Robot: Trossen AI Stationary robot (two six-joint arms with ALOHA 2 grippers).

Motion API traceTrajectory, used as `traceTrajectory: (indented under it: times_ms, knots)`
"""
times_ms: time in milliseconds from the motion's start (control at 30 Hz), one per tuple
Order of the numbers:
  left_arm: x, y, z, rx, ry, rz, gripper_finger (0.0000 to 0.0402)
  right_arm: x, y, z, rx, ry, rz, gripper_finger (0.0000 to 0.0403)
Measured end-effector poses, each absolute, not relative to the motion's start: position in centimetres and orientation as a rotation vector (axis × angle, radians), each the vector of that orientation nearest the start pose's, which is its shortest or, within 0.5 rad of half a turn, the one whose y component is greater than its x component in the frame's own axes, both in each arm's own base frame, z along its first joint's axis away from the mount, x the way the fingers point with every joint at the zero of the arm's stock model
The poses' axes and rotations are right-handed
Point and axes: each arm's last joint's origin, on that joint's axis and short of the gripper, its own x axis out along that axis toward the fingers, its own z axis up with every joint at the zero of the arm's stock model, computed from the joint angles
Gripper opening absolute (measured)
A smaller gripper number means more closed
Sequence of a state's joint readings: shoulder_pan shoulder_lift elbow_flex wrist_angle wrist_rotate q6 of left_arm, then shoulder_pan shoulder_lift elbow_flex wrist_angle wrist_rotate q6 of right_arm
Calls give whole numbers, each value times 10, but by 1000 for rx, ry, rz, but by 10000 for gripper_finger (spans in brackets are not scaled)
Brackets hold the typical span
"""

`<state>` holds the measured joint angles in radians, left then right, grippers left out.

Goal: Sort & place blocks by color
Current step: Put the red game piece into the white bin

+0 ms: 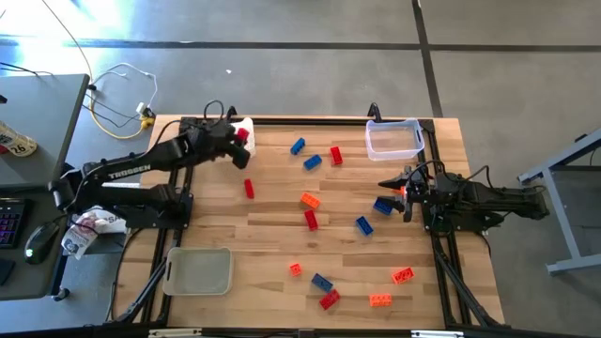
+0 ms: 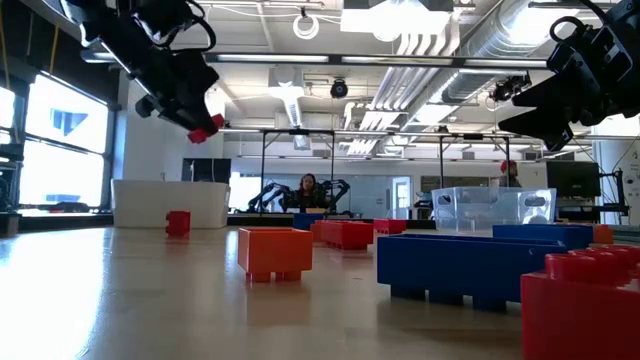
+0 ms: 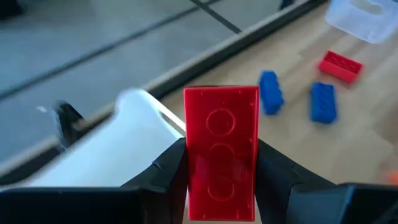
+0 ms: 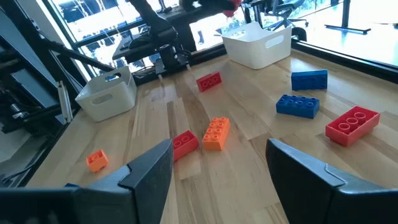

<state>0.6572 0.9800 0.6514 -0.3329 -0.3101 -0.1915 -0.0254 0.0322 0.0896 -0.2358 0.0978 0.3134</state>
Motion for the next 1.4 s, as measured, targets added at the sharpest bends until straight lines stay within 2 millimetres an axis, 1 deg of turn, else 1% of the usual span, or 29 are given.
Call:
traceTrajectory:
  times_ms: [167,367,533,733,833,967,1233,1400]
  knots:
    - [143,146,235,-269,659,1055,116,92,-5,169,306,157,-150,243]
    - [138,161,216,-318,784,1044,116,92,-5,169,306,158,-150,243]
    - [135,173,198,-375,894,1072,117,92,-5,169,306,158,-150,243]
    - [131,185,184,-418,944,1104,117,92,-5,169,305,158,-150,243]
    - [128,189,180,-441,961,1072,119,92,-5,169,306,158,-150,243]
    - [126,192,176,-467,967,1050,136,92,-5,169,306,158,-150,243]
    - [125,193,176,-469,969,1055,188,92,-5,169,306,158,-150,243]
    - [125,193,176,-475,966,1057,206,92,-5,169,306,157,-150,243]
